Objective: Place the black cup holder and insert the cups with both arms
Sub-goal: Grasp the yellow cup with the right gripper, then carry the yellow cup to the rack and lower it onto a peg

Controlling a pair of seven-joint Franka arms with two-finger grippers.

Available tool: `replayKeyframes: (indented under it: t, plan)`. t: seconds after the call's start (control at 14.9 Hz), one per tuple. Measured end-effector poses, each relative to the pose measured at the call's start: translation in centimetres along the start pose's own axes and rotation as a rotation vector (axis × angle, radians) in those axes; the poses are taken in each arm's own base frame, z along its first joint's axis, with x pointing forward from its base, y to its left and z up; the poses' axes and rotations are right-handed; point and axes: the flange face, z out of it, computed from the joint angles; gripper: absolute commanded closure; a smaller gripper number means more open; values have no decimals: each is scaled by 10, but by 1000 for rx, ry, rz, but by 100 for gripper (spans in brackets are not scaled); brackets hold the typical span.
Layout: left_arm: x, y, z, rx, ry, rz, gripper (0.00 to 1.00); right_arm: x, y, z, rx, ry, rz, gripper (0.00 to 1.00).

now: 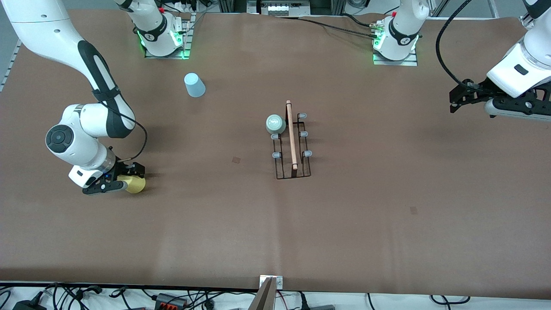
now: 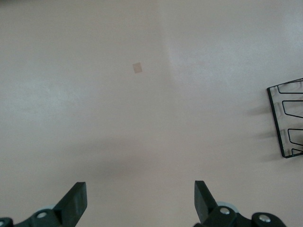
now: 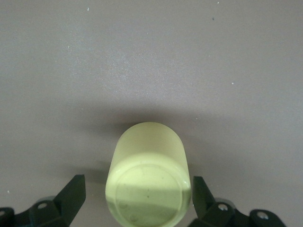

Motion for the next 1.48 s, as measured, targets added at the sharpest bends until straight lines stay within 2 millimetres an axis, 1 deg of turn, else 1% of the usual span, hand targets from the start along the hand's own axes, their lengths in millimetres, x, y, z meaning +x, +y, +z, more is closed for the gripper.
replayKeyframes:
  t: [0.34, 0.4, 0.61, 1.01, 1.08, 1.21, 1.28, 1.34, 1.41, 1.48]
  plan:
    - [0, 0, 0, 0, 0, 0, 0, 0, 0, 1, 0, 2, 0, 0]
    - [0, 0, 0, 0, 0, 0, 0, 0, 0, 1, 0, 2, 0, 3]
    - [0, 0, 0, 0, 0, 0, 0, 0, 1, 0, -1, 3, 1, 24]
    - [0, 0, 0, 0, -1, 0, 0, 2, 2, -2, -3, 9, 3, 72]
    - [0, 0, 0, 0, -1, 0, 0, 2, 2, -2, -3, 9, 3, 77]
    - [0, 0, 1, 0, -1, 0, 0, 3, 3, -4, -4, 14, 3, 78]
    - [0, 0, 1, 0, -1, 0, 0, 5, 2, -9, -6, 18, 1, 80]
    - [0, 0, 1, 0, -1, 0, 0, 7, 0, -19, -8, 15, -3, 80]
    - [0, 0, 1, 0, -1, 0, 0, 10, -5, -35, -9, 8, -9, 80]
    - [0, 0, 0, 0, -1, 0, 0, 12, -12, -54, -11, 2, -1, 80]
